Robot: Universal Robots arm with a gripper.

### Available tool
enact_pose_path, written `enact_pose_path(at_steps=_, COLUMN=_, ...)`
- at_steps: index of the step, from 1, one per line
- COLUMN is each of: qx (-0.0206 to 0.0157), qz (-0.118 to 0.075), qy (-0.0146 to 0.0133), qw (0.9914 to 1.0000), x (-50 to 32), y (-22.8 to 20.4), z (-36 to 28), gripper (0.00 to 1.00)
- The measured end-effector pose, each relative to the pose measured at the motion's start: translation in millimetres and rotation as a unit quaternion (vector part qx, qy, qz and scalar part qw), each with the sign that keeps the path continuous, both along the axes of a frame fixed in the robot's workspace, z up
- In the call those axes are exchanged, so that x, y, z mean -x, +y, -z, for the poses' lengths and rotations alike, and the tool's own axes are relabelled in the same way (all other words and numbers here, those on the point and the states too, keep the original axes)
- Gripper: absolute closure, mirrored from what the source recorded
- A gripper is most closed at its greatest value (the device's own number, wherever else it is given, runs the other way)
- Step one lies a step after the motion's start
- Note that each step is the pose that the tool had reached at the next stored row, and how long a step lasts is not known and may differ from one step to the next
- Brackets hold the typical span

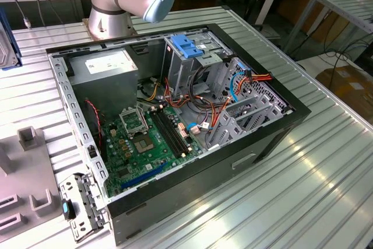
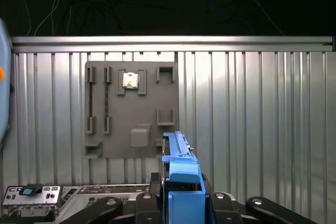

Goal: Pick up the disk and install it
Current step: 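Pick up the disk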

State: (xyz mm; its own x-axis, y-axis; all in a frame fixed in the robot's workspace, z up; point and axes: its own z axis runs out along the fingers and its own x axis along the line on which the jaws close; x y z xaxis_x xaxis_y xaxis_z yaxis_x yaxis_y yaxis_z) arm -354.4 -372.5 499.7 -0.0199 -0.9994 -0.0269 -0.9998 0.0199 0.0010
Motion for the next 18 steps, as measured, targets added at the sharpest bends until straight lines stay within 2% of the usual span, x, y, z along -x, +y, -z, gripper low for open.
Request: enact_pose_path(at_steps=18, qx=0.0000, qz=0.000, qy=0.0000, qw=1.00000, x=-11.4, y=0.0, z=0.0, gripper=0.63)
